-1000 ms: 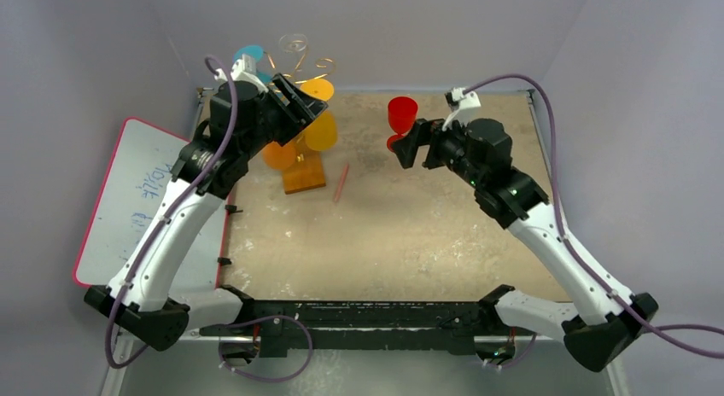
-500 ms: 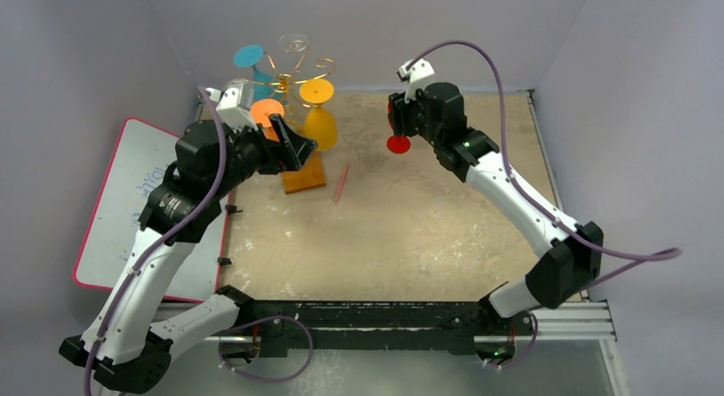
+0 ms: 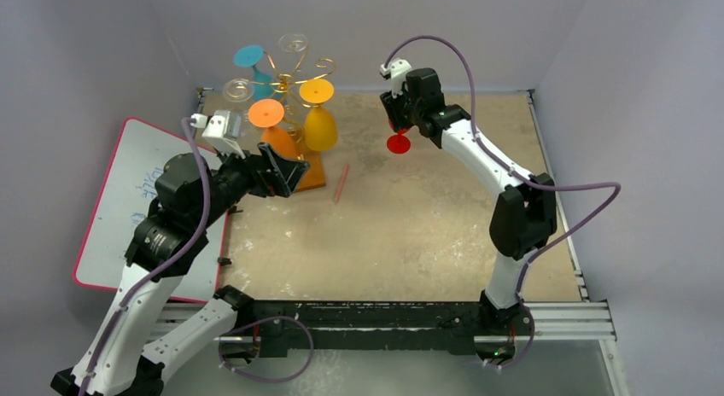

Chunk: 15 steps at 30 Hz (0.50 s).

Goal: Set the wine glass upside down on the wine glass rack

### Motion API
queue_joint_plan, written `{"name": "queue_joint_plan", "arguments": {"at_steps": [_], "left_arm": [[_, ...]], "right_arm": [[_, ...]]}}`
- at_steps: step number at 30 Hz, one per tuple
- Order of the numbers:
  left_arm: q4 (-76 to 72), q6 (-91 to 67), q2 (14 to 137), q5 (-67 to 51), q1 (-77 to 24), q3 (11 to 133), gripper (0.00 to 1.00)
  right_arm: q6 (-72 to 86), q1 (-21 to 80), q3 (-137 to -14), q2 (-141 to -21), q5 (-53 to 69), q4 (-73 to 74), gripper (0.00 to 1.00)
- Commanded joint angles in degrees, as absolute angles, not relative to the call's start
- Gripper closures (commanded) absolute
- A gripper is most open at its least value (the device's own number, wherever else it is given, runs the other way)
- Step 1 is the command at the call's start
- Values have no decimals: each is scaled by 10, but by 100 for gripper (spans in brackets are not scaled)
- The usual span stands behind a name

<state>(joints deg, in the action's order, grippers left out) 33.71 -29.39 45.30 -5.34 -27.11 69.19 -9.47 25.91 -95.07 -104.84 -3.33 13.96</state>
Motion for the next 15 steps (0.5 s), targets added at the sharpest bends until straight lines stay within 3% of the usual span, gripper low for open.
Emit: {"name": "queue_joint_plan", "arguments": {"at_steps": [1,8,15], "left_arm": [[312,-260,448,-60,-272,703,2],[314,-250,455,-81,-272,709,4],[323,-241,467,-104,-272,714,7]], "right_arm": [[-128,247,-993,-1065,-8,157,51],[-138,242,-1003,-1090,29,183,57],[-151,241,-996,-1097,33,168,77]]}}
